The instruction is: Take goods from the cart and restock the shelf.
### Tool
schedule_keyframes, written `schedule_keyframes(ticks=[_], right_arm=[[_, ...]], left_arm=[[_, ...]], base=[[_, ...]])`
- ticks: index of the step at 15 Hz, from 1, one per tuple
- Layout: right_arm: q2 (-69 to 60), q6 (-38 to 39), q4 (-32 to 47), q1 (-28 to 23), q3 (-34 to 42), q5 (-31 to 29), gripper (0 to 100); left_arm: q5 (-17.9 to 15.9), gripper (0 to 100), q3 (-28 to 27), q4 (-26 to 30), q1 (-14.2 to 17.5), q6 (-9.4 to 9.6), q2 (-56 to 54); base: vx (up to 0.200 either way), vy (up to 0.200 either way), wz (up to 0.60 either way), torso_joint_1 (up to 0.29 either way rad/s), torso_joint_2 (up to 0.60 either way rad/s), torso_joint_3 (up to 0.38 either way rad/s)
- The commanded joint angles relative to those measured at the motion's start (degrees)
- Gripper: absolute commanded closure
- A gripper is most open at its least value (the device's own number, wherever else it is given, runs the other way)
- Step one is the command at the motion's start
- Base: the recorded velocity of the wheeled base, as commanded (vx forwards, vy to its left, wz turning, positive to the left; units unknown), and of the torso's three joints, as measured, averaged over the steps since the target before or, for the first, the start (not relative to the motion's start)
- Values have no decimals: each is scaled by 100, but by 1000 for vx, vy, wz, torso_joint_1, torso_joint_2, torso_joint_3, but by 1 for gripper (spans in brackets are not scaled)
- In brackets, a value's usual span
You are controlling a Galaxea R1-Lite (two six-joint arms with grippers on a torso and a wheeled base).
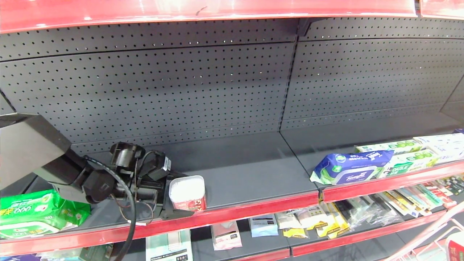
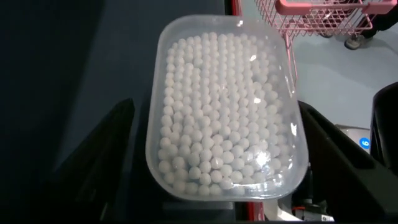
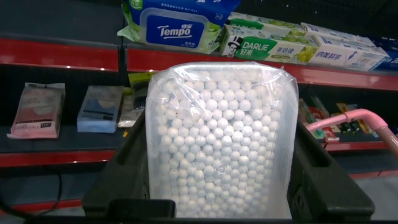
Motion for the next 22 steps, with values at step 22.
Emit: schedule_keyframes(ticks=[22], right_arm=[[493,243,-54,36,-150,238,100]], left_arm=[[7712,0,-121,-3062,-643,-4759,-1367]], base=[[0,0,0,0,0,0]])
